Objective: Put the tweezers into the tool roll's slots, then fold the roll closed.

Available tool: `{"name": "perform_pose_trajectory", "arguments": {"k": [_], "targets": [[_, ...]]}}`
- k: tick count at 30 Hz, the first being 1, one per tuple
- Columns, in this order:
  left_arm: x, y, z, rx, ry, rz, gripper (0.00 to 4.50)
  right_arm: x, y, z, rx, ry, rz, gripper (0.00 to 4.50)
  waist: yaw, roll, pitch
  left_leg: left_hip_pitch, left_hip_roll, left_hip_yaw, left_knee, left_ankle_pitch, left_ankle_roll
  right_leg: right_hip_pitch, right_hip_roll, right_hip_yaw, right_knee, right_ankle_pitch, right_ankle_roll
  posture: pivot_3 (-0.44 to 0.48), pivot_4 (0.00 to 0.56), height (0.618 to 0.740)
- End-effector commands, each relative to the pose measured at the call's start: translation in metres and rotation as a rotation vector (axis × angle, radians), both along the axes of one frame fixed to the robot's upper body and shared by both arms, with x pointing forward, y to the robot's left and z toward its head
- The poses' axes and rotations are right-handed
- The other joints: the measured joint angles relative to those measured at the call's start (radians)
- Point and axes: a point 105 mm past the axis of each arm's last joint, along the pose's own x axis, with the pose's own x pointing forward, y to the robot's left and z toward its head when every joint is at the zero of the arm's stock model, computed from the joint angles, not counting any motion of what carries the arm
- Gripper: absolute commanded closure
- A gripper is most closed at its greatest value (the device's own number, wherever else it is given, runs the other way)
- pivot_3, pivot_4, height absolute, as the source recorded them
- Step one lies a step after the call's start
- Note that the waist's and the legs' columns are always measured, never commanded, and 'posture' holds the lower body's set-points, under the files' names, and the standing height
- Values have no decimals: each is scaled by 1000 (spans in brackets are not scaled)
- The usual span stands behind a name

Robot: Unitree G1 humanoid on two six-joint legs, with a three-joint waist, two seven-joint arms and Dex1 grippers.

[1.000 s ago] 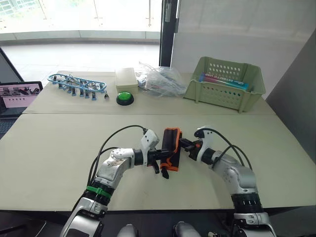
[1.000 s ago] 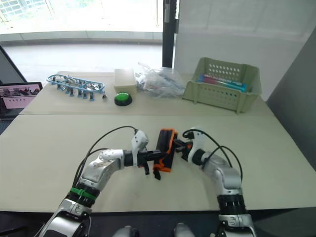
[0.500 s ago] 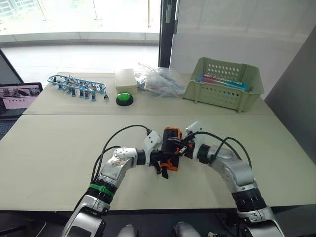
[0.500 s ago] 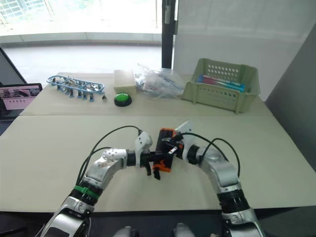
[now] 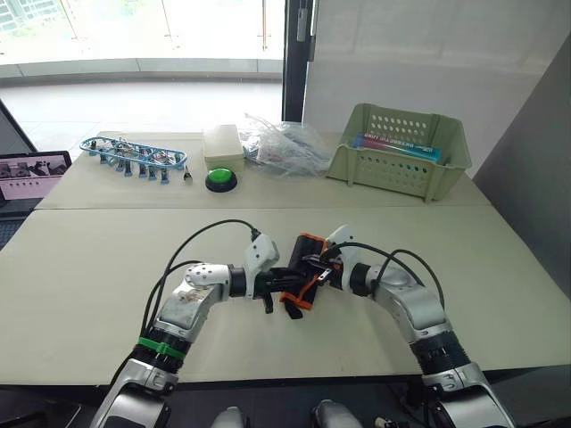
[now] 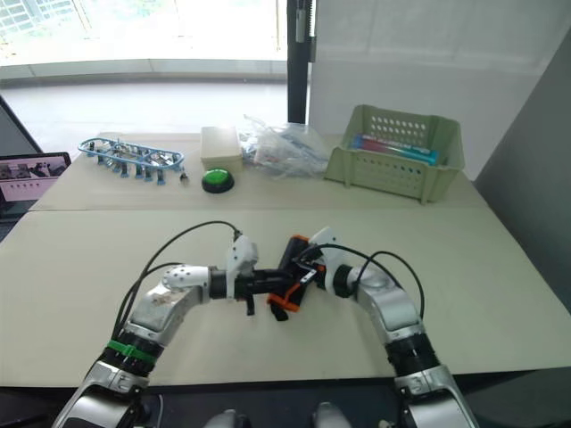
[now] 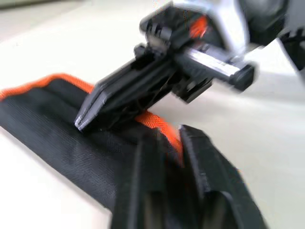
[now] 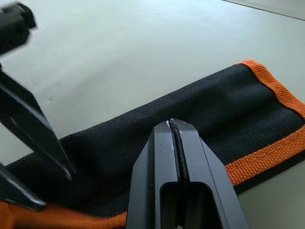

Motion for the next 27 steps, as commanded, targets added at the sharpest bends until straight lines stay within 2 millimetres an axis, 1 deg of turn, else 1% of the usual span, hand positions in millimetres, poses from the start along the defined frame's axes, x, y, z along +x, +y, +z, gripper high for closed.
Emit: {"name": "perform_pose_trajectory", "arguments": {"k": [1, 3, 7, 10, 12, 14, 16, 18, 20, 23, 25, 27], "targets": [[-5, -1, 25, -67, -42, -74, 2319, -2, -7, -19, -30, 75, -33, 4500, 1, 0, 0, 0, 0, 0, 0, 0, 0, 0, 0, 0, 0, 0, 0, 0, 150, 738], [-3, -2, 27, -78, -30, -87, 1646, -2, -7, -20, -31, 75, -36, 4500, 2, 0, 0, 1, 0, 0, 1, 0, 0, 2, 0, 0, 0, -2, 4, 0, 150, 738], [2, -7, 22, -42, -60, -107, 1646, -2, -8, -20, -31, 75, -38, 4500, 2, 0, 0, 2, 0, 0, 1, 0, 0, 2, 0, 0, 0, -2, 4, 0, 150, 738], [8, -14, 9, 2, -71, -125, 2471, -3, -8, -19, -28, 72, -39, 4500, 2, 0, 0, 2, 0, 0, 1, 0, 0, 2, 0, 0, 0, -2, 4, 0, 150, 738], [10, -17, 1, 19, -75, -140, 3121, -3, -8, -19, -25, 71, -38, 4500, 2, 0, 0, 1, 0, 0, 1, 0, 0, 2, 0, 0, 0, -2, 4, 0, 150, 738], [12, -19, -14, 57, -72, -157, 3842, -5, -7, -17, -20, 67, -34, 4500, 3, 0, 0, 1, 0, 0, 1, 0, 0, 2, 0, 0, 0, -2, 4, 0, 150, 738], [13, -21, -22, 77, -71, -165, 4491, -5, -7, -16, -17, 65, -32, 4500, 2, 0, 0, 1, 0, 0, 1, 0, 0, 2, 0, 0, -1, -2, 3, 0, 150, 738], [6, -19, -42, 136, -46, -197, 4491, -5, -7, -11, -8, 44, -30, 4500, 2, 0, 0, -1, 0, 0, 1, 0, 0, 0, 0, 0, -1, -1, 2, 0, 150, 738], [3, -16, -58, 173, -20, -197, 4491, -7, -3, 3, 35, -14, 5, 4500, 2, 0, 0, -3, 0, 0, 1, 0, 0, -2, 0, 0, -1, 0, 0, 0, 150, 738], [4, -14, -65, 178, -9, -175, 4491, -15, 3, 23, 116, -80, 74, 4500, 2, 0, 0, -3, 0, 0, 1, 0, 0, -1, 0, 0, -1, 0, 0, 0, 150, 738], [3, -15, -64, 163, -6, -172, 4491, -19, 4, 28, 144, -90, 99, 4500, 1, 0, 0, -3, 0, 0, 1, 0, 0, -2, 0, 0, -1, 0, 0, 0, 150, 738], [2, -15, -64, 160, -9, -174, 4491, -24, 5, 27, 143, -94, 129, 4500, 1, 0, 0, -3, 0, 0, 1, 0, 0, -2, 0, 0, 0, 0, 0, 0, 150, 738]]}}
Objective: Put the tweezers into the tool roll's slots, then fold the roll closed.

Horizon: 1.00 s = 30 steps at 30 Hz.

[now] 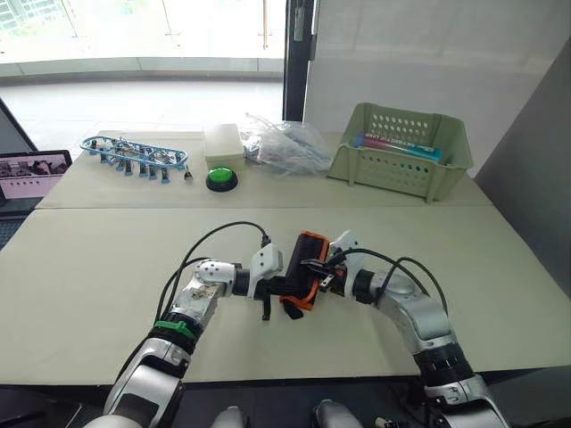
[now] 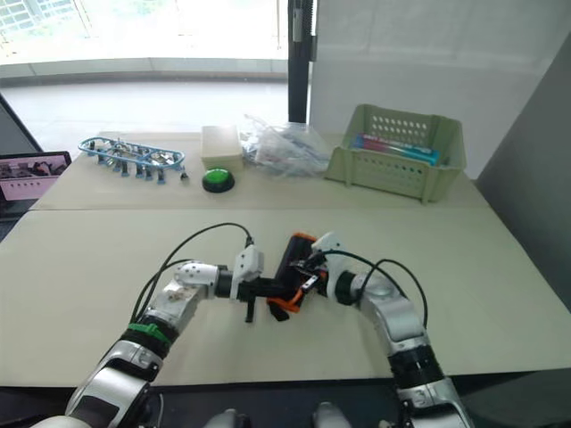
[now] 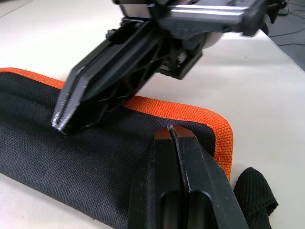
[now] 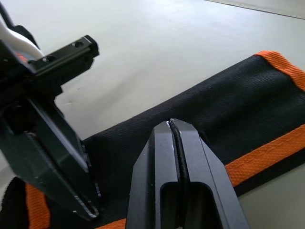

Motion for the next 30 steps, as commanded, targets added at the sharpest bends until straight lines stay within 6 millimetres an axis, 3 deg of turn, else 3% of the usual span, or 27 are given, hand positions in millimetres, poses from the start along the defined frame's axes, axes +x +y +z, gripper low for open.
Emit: {"name": "perform_pose_trajectory", "arguments": {"k": [1, 7, 11, 13, 16, 24, 27, 30], "targets": [[-7, 4, -18, 44, 47, 3, 4491, -7, 1, 21, 49, -77, 59, 4500, 0, 0, 0, 0, 0, 0, 0, 0, 0, 0, 0, 0, 0, 0, 0, 0, 150, 738], [-9, 6, -18, 47, 47, 2, 4491, 0, -1, -4, -34, -7, 24, 4500, -2, 0, 0, 0, 0, 0, 0, 0, 0, 0, 0, 0, 0, 0, 0, 0, 150, 738], [-8, 8, -16, 46, 44, 7, 4491, 31, -18, -33, -102, 125, -160, 4500, -10, 0, 0, 3, 0, 0, 0, 0, 0, 1, 1, 1, 0, 0, 0, 0, 150, 738], [-7, 8, -15, 45, 43, 6, 4491, 39, -21, -34, -88, 145, -191, 4500, -8, 0, 0, 6, 0, 0, 0, 0, 0, 4, 1, 1, 1, 0, 1, 0, 150, 738], [-7, 8, -14, 45, 40, 5, 4491, 53, -22, -27, -60, 138, -227, 4500, -6, 0, 0, 17, 1, -1, -1, 0, 0, 16, 2, 0, -1, -3, 5, 0, 150, 738], [-5, 9, -10, 28, 25, 17, 4491, 72, -25, -11, 2, 84, -272, 4500, -3, 0, 0, 16, 1, -1, -1, 0, 0, 15, 2, 1, -1, -3, 5, 0, 150, 738], [-3, 14, 0, -7, -11, 38, 4491, 66, -19, 16, 105, -18, -203, 4500, -3, 0, 0, 14, 1, -1, -1, 0, 0, 14, 2, 1, -1, -3, 5, 0, 150, 738], [-4, 23, 22, -96, -47, 80, 4491, 48, -18, 51, 216, -137, -126, 4500, -7, 0, 0, 12, 1, -1, -2, 0, 0, 12, 2, 1, -1, -3, 5, 0, 150, 738]]}}
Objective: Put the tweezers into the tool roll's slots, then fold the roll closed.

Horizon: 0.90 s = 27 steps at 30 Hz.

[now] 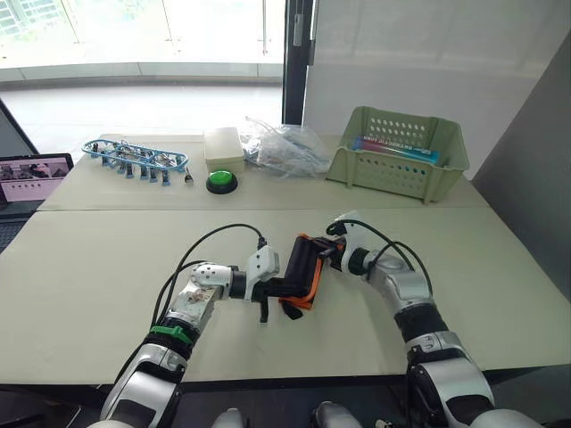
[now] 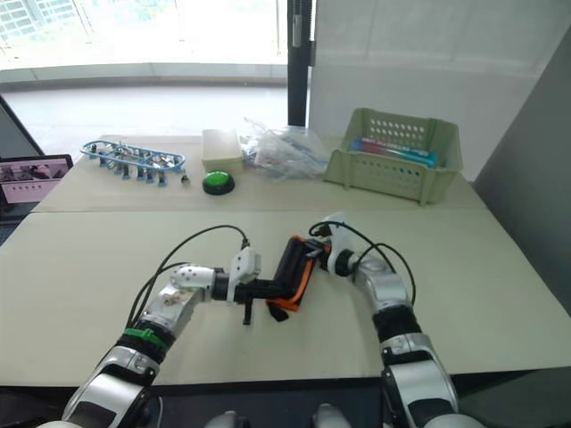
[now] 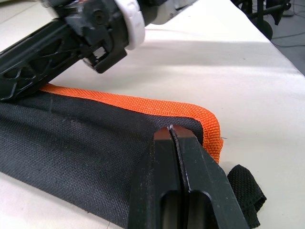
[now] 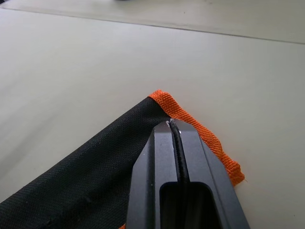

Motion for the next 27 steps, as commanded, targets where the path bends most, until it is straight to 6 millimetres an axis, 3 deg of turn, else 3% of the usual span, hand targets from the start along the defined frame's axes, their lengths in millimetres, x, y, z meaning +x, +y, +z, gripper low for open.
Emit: {"name": "perform_pose_trajectory", "arguments": {"k": [1, 4, 7, 8, 9, 15, 18, 21, 24, 27], "targets": [[-1, 19, 31, -114, -34, 77, 4491, -20, -5, 58, 109, -213, 69, 4500, -5, 0, 0, -2, 0, 0, 0, 0, 0, -2, 0, 0, 0, 0, -1, 0, 150, 738], [-7, 56, 62, -226, -68, 200, 4491, -47, -25, 75, 105, -273, 72, 4500, -4, 0, 0, -16, 1, -1, 0, 0, 0, -18, 0, 0, 3, 4, -6, 0, 150, 738], [-18, 99, 78, -255, -93, 343, 4491, -68, -52, 74, 53, -281, 30, 4500, 2, 0, 0, -15, 1, -2, -2, 0, 0, -17, 0, -1, 2, 4, -6, 0, 150, 738], [-22, 113, 79, -242, -109, 389, 4086, -74, -62, 71, 30, -276, 0, 4085, 3, 0, 0, -16, 1, -2, -2, -1, 0, -17, -1, -1, 1, 4, -6, 0, 150, 738], [-29, 130, 78, -213, -120, 440, 3956, -81, -72, 66, 2, -262, -16, 3938, 3, 0, 0, -15, 1, -2, -3, -1, 1, -16, -1, -1, 1, 4, -6, 0, 150, 738], [-73, 236, 49, -36, -77, 752, 2014, -116, -130, 35, -208, -203, -120, 1947, 3, 1, 1, -14, -1, 2, -3, -1, 1, -16, -5, -1, -2, 1, -6, 0, 150, 738], [-87, 260, 45, -1, -73, 826, 1029, -124, -150, 31, -215, -183, -162, 914, 7, 0, 2, -12, 0, 3, -2, -1, 1, -15, -5, -1, -2, -3, 0, 0, 150, 738], [-101, 281, 44, 16, -78, 911, 26, -139, -193, 19, -224, -129, -273, 0, 14, 0, 2, -10, 1, 5, -2, -1, 1, -14, -7, -2, -2, -5, -7, 0, 150, 738], [-104, 287, 45, 22, -100, 947, 26, -149, -223, 13, -240, -108, -348, 0, 26, -1, 2, -10, 1, 8, -2, -1, 1, -13, -8, -2, -3, -5, -7, 0, 150, 738], [-105, 288, 44, 22, -94, 959, 26, -150, -232, 15, -239, -117, -370, 0, 27, -1, 2, -9, 1, 9, -2, -1, 1, -13, -8, -1, -3, -5, -7, 0, 150, 738]]}}
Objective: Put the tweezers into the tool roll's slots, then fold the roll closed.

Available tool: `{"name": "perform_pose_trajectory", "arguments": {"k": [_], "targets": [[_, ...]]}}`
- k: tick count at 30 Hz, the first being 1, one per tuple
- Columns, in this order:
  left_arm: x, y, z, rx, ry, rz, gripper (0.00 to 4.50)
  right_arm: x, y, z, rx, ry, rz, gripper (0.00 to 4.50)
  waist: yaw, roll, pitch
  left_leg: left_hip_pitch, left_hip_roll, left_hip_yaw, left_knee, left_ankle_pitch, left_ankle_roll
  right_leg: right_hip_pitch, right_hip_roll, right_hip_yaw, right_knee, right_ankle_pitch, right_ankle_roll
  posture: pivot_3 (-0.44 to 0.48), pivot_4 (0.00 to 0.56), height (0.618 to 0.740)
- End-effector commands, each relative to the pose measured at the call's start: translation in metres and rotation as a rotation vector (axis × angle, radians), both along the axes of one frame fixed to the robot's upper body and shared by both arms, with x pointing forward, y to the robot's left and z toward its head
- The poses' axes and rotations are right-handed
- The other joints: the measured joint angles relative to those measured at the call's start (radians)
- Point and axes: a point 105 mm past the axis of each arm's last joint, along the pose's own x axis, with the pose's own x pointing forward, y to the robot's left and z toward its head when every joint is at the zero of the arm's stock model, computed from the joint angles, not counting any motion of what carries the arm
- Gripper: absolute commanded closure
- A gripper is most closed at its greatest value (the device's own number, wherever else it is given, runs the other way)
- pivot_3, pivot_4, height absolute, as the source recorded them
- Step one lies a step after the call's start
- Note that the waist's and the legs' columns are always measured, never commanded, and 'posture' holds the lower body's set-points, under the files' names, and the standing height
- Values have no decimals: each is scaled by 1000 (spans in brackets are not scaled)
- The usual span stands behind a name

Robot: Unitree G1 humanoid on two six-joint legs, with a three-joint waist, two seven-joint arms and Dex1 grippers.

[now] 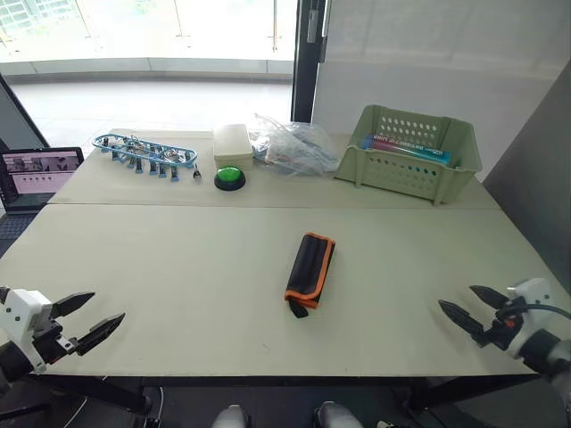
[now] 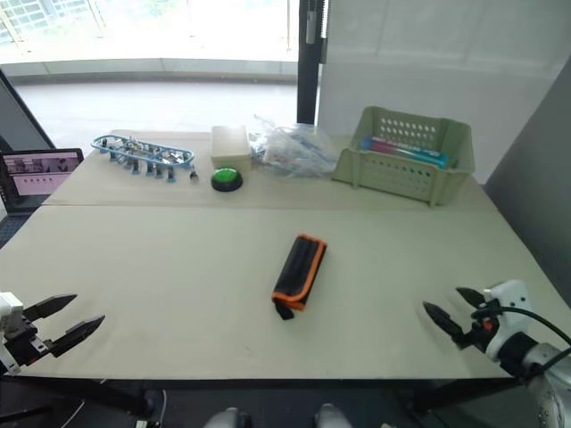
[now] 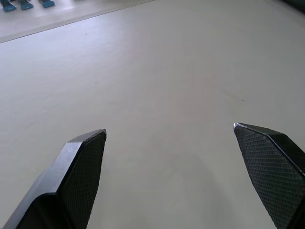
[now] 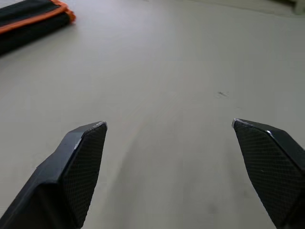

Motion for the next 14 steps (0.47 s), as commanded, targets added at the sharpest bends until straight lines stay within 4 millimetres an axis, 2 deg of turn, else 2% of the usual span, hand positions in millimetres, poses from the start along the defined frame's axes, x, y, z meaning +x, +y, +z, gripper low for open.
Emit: {"name": "perform_pose_trajectory", "arguments": {"k": [1, 14], "targets": [[-1, 3, 11, 38, -40, 7, 26, 1, -9, 20, -32, -78, -1, 0, -3, 0, 0, 0, 0, 0, 0, 0, 0, 0, 0, 0, 0, 0, 0, 0, 150, 738], [0, 7, 1, 68, 13, 45, 26, 5, 0, 19, -25, -69, 4, 0, -16, 0, 0, 1, 0, 0, 0, 0, 0, 0, 1, 0, 1, 2, 6, 0, 150, 738]]}}
